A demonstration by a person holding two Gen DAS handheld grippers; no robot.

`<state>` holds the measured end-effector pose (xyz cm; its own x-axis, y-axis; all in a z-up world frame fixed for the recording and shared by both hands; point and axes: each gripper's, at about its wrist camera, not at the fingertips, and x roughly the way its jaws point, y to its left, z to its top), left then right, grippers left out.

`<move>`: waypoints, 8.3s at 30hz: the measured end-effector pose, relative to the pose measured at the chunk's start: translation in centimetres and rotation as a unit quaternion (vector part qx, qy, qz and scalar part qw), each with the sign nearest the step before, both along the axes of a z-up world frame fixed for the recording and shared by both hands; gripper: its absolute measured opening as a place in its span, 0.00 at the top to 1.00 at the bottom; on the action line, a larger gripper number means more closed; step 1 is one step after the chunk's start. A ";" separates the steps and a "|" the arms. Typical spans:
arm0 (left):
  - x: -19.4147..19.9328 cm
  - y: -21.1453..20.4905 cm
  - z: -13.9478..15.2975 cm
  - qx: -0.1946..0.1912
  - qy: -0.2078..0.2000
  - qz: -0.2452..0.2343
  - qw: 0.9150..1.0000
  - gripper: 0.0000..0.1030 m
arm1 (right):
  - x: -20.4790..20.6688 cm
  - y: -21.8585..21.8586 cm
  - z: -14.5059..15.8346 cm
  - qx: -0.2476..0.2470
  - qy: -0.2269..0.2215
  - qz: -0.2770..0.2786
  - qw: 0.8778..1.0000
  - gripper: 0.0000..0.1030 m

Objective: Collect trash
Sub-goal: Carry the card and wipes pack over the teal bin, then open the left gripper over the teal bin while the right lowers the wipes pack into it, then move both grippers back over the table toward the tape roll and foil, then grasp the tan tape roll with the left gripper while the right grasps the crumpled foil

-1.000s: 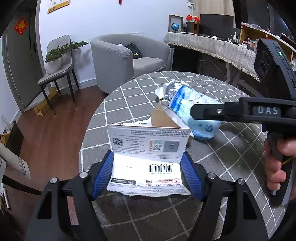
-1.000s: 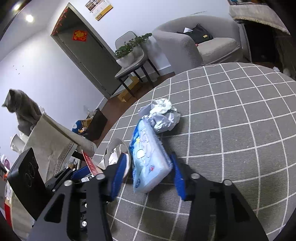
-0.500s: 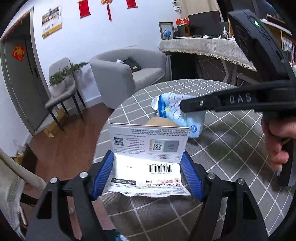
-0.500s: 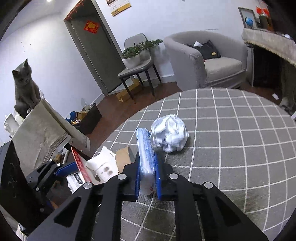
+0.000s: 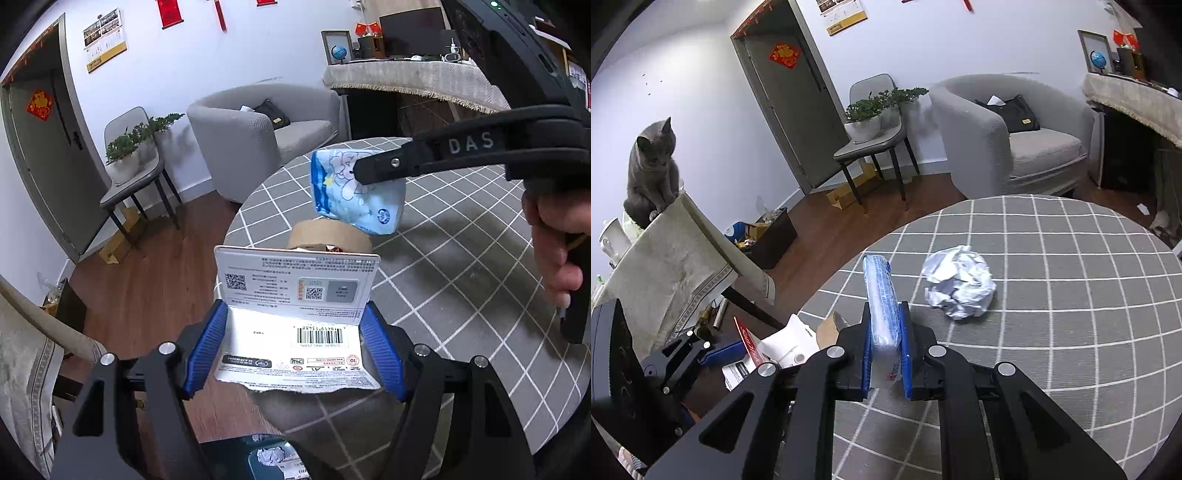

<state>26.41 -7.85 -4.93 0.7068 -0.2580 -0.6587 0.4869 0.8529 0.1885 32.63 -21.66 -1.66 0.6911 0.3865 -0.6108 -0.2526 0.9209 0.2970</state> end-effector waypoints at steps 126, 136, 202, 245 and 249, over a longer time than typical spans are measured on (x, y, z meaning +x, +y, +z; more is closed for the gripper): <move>-6.7 26.2 -10.2 -0.112 0.203 0.207 0.951 0.51 | -5.5 30.5 -19.3 -0.153 0.199 0.221 0.942 0.88; -6.9 26.4 -7.9 -0.128 0.178 0.207 0.953 0.59 | -6.6 31.9 -24.3 -0.198 0.254 0.253 0.912 0.87; -1.1 12.0 3.3 -0.198 0.034 0.091 0.975 0.24 | -7.9 10.8 -0.5 -0.159 -0.027 0.155 0.975 0.31; 6.2 1.5 -1.1 -0.166 0.095 0.032 0.981 0.52 | 3.2 -1.7 -0.6 -0.097 -0.003 -0.020 0.995 0.14; 6.2 1.7 -1.1 -0.175 0.096 0.040 0.979 0.53 | 3.6 -0.6 -0.9 -0.110 -0.003 -0.014 0.994 0.14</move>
<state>32.62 -6.18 -6.00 0.6060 -0.4408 -0.6622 0.4141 0.8855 -0.2105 36.26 -22.31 -2.58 0.7035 0.2256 -0.6740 -0.2278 0.9698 0.0868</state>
